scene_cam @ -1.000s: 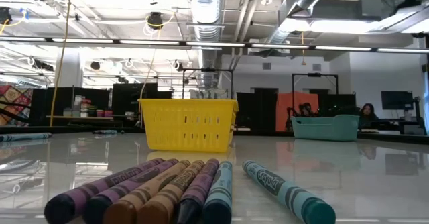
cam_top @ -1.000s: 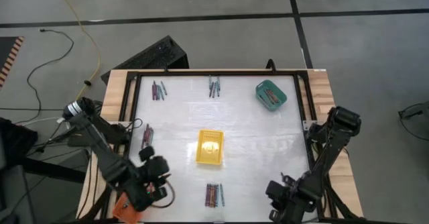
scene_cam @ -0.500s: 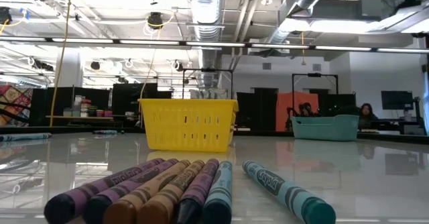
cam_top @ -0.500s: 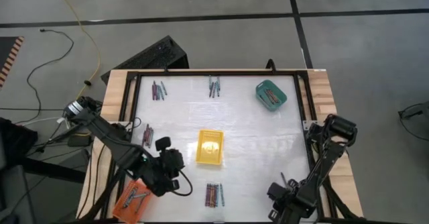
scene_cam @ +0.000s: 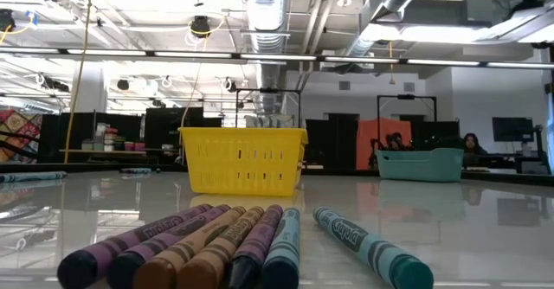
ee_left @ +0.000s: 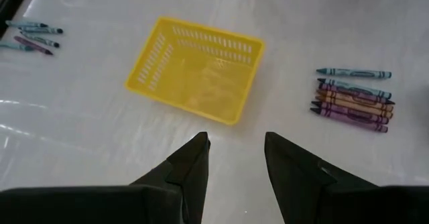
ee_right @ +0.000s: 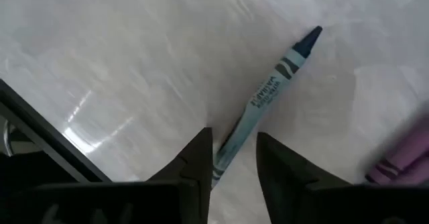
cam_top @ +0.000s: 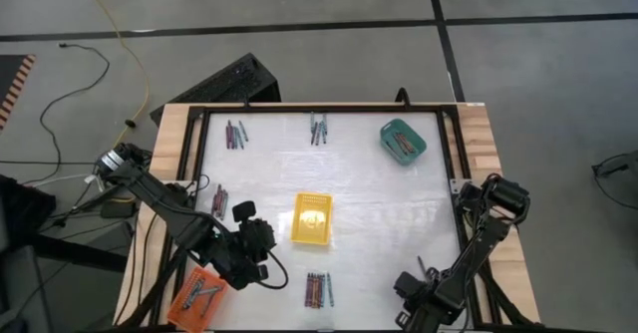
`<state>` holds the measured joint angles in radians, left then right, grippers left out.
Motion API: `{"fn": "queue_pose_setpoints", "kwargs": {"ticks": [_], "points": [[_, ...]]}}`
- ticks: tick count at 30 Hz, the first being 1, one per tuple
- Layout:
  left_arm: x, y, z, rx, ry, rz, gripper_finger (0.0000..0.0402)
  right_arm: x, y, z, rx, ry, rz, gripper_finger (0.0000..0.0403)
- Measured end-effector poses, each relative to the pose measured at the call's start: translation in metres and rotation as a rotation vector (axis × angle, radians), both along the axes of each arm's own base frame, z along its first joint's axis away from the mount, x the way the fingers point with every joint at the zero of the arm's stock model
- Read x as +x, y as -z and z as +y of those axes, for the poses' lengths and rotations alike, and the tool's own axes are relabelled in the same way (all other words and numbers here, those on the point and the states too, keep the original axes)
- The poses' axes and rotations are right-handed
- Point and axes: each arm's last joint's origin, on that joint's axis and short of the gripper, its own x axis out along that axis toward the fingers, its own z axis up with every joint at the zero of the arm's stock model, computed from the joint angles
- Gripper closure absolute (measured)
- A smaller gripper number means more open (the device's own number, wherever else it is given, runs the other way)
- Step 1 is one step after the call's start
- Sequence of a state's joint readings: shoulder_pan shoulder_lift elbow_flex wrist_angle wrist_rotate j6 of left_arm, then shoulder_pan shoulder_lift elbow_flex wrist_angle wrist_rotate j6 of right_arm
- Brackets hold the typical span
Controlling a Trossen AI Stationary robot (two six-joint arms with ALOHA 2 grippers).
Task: Sort crayons
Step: Put the dark blue crayon into the orange basket
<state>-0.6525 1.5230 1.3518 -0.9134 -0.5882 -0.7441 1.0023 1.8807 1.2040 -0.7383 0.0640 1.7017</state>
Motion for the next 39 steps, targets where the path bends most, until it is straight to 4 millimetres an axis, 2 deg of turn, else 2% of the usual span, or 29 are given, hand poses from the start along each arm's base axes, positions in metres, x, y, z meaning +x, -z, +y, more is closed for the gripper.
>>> {"fn": "queue_pose_setpoints", "kwargs": {"ticks": [5,11,31,39], "points": [[0.000,0.000,0.000,0.012,0.005,-0.007,0.0266,0.001,0.002,0.000,-0.018,-0.002,0.010,0.0329],[0.004,-0.003,-0.002,0.030,0.021,-0.055,0.0266,0.004,-0.009,0.001,-0.062,-0.027,-0.008,0.0393],[0.008,-0.006,-0.002,0.053,-0.007,-0.122,0.0266,0.016,-0.044,-0.010,-0.277,-0.082,-0.041,0.0402],[0.012,0.012,-0.004,0.023,0.011,-0.150,0.0266,0.023,-0.065,-0.020,-0.407,-0.112,-0.055,0.0403]]}}
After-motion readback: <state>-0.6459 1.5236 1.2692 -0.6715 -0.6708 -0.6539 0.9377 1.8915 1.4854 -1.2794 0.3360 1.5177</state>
